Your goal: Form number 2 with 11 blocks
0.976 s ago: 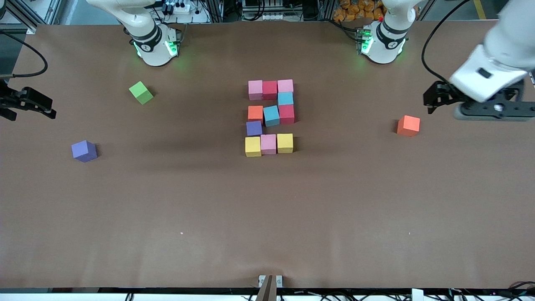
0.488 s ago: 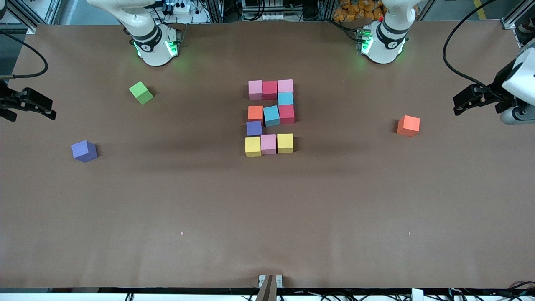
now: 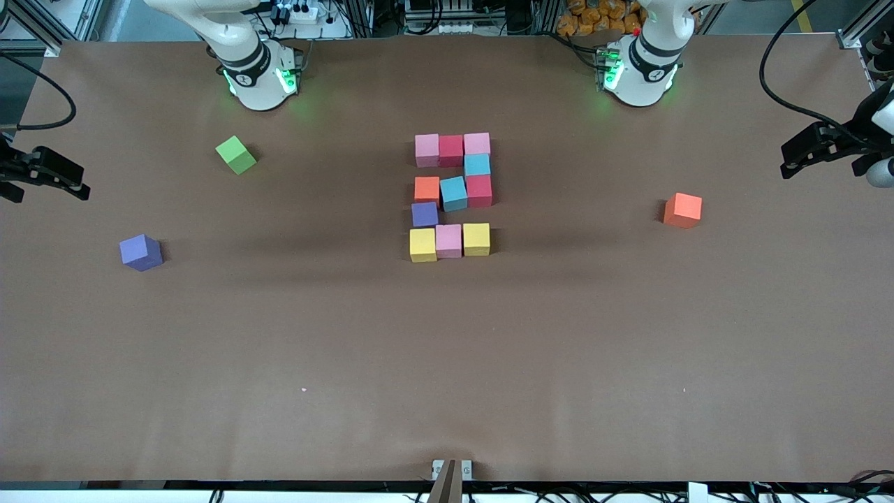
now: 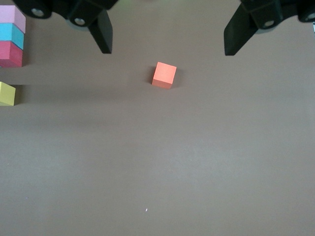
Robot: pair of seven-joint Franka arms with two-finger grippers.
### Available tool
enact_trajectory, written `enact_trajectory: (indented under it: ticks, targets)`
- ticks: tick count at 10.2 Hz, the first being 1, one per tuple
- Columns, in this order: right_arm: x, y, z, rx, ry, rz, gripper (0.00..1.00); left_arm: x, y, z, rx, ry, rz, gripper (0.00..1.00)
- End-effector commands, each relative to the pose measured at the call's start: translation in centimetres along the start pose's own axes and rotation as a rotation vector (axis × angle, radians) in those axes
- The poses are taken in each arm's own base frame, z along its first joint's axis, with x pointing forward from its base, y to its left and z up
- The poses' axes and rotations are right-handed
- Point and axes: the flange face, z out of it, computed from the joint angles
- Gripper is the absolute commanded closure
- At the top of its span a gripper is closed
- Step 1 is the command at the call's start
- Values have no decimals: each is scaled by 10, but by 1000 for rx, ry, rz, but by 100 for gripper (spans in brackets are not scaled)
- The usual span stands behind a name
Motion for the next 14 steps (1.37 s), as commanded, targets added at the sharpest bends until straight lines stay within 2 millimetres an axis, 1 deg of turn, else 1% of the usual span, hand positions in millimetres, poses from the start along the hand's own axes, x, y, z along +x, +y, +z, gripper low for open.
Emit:
enact_trajectory:
  ticks: [1,2,4,5,6,8,12,13,14]
  targets:
    - [-11,4,-8,7,12,4,0,-17,9,-9,-15,8,30,0]
    - [-12,1,-10,7,15,-2,0,-19,8,-10,-18,11,29,0]
    - [-18,-7,-16,14,18,-12,0,-21,18,-14,-21,20,79,0]
    - [-23,-9,-19,80,18,-5,0,-22,22,-16,-22,24,112,0]
    - [-25,-7,-21,100,16,1,0,-23,30,-14,-29,17,141,0]
    - [-26,-7,-22,102,19,3,0,-23,32,-16,-76,18,141,0]
    - [-26,-4,-19,102,7,6,0,-23,31,-19,-98,24,139,0]
    - [-26,-5,-19,102,7,3,0,-22,24,-19,-105,24,126,0]
    - [-26,-4,-21,100,10,4,0,-23,23,-20,-104,27,124,0]
